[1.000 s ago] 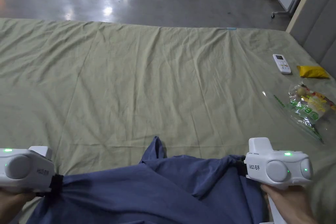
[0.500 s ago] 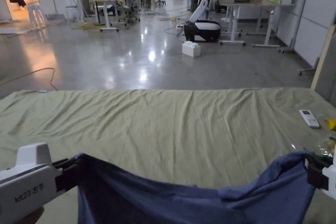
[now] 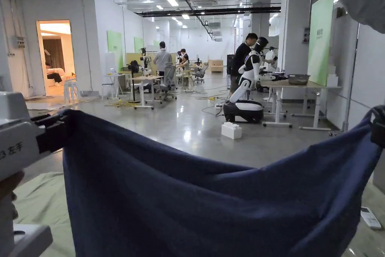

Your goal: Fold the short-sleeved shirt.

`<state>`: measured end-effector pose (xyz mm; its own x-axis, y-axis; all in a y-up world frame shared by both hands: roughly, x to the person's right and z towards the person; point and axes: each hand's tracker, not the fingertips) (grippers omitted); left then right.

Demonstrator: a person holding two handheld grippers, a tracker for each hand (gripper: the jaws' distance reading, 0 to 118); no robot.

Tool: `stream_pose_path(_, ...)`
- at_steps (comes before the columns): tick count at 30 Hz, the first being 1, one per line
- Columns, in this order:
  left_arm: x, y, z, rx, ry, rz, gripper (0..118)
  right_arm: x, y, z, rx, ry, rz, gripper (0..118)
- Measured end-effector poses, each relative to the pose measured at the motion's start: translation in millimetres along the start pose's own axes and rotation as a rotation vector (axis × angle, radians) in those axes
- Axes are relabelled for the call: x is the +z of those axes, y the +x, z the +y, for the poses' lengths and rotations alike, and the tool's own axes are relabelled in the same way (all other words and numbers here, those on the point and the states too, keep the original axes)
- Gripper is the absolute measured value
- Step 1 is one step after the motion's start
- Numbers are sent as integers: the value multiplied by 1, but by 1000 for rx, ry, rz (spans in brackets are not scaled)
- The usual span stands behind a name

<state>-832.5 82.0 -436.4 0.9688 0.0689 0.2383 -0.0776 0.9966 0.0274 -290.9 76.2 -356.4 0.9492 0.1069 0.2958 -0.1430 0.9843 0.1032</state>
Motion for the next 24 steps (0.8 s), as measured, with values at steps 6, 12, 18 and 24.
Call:
stream_pose_path(6,-2,-12,31,14,51,48,6,-9,14,47,40,56,-51,9)
stream_pose_path(12,-12,-16,35,22,66,86,6,-16,25,61,57,86,-81,9)
stream_pose_path(18,-27,-10,35,28,61,78,6,-26,23,59,105,79,-102,9)
stream_pose_path(24,-51,-6,31,27,37,76,6,-42,23,52,101,59,-107,9)
